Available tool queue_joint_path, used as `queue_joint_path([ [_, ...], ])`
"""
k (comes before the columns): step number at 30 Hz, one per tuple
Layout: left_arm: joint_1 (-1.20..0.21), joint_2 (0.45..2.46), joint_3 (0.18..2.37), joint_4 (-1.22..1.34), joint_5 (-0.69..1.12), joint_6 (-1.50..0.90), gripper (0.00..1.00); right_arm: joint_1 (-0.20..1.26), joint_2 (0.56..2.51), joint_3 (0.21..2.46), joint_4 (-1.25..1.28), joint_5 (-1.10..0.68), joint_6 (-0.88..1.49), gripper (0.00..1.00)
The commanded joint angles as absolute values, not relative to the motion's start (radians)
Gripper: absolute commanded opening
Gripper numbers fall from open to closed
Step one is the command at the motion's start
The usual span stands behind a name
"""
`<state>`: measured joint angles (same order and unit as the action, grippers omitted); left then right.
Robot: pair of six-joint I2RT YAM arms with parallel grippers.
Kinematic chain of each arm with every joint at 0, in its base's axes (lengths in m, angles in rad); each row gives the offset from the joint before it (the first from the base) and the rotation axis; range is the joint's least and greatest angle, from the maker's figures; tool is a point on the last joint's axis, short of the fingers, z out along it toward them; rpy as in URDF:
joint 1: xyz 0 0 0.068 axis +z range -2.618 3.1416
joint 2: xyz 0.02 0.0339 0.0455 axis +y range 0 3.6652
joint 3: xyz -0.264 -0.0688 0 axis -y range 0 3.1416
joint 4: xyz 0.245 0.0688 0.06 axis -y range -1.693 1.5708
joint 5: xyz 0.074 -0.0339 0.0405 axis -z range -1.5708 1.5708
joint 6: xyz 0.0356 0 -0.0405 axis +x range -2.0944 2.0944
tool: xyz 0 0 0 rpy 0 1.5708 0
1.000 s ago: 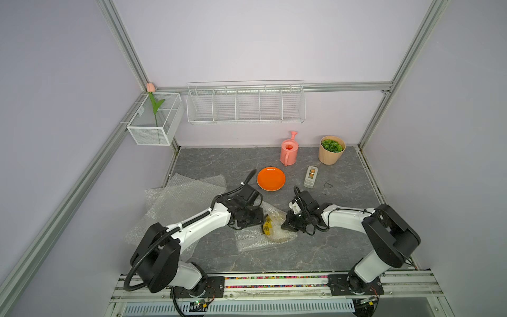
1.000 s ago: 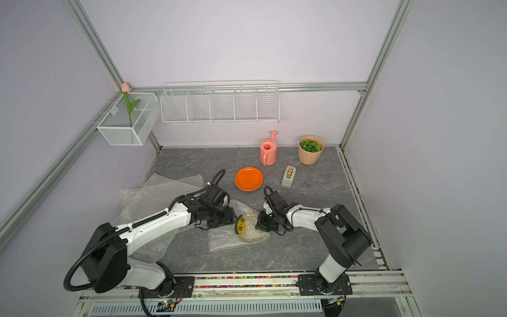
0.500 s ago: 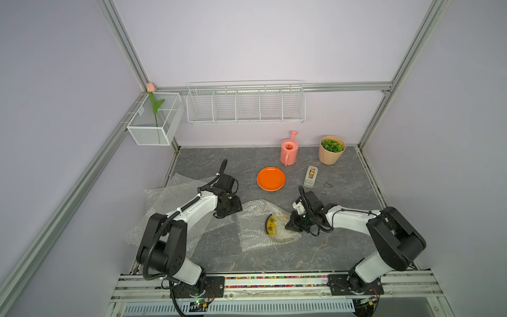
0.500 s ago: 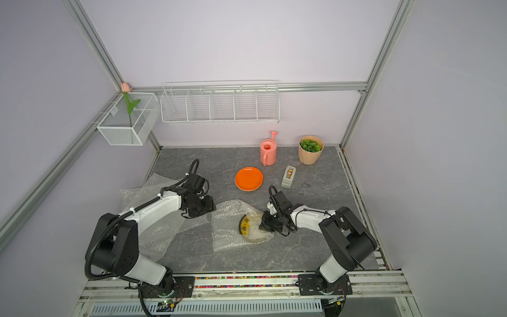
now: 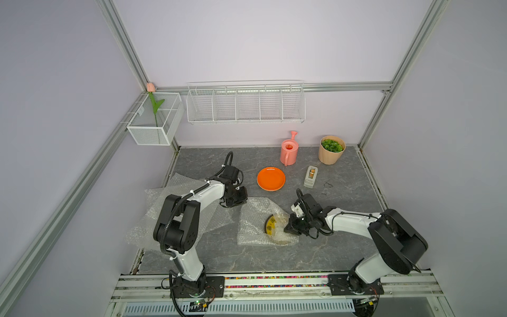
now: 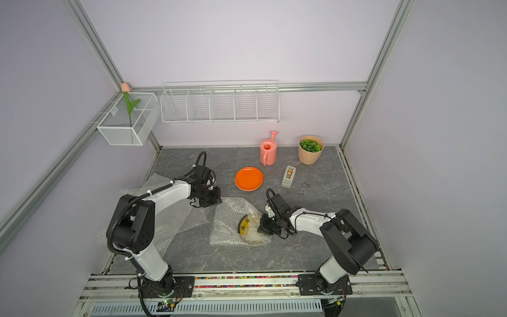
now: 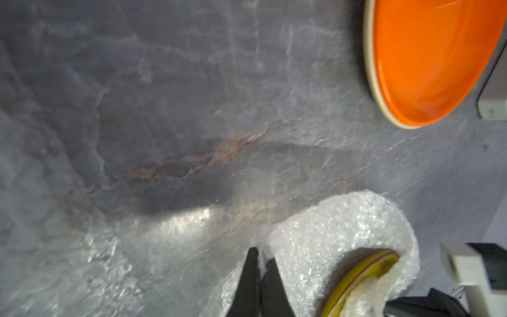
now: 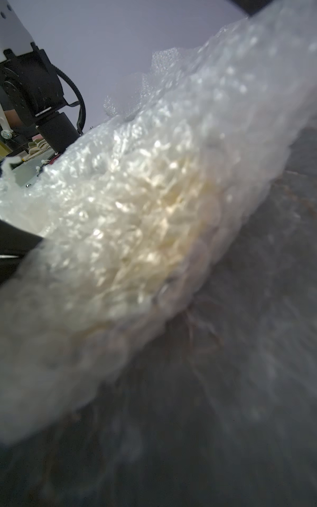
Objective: Wrap dinner plates in bubble wrap
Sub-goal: Wrap the plate in the bubble wrap.
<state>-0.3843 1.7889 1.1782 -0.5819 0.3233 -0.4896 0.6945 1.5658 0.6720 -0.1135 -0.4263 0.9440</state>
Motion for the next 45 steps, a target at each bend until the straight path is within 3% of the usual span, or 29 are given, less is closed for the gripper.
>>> queue_joint_path([
  [1, -0.380, 1.844, 1.299, -0.637, 0.325, -0.432, 0.00, 0.769, 1.598, 0.645, -0.132, -0.413, 1.051, 0.07],
  [5, -0.389, 1.862, 1.413, -0.706, 0.386, -0.423, 0.00, 0.798, 1.657, 0.673, -0.084, -0.392, 1.089, 0.07],
  [10, -0.519, 1.774, 1.397, -0.760, 0.422, -0.450, 0.00, 0.795, 1.720, 0.681, -0.031, -0.388, 1.113, 0.07],
  [24, -0.881, 1.596, 1.038, -0.563, 0.376, -0.776, 0.00, 0.793, 1.751, 0.660, 0.005, -0.383, 1.139, 0.07],
  [33, -0.937, 1.633, 0.825, -0.386, 0.373, -0.890, 0.00, 0.792, 1.766, 0.652, 0.025, -0.385, 1.154, 0.07],
  [39, -0.936, 1.627, 0.786, -0.447, 0.313, -0.879, 0.00, 0.792, 1.742, 0.662, -0.002, -0.378, 1.149, 0.07],
  [45, -0.936, 1.705, 0.772, -0.441, 0.302, -0.876, 0.00, 0.792, 1.572, 0.691, -0.188, -0.311, 1.101, 0.07],
])
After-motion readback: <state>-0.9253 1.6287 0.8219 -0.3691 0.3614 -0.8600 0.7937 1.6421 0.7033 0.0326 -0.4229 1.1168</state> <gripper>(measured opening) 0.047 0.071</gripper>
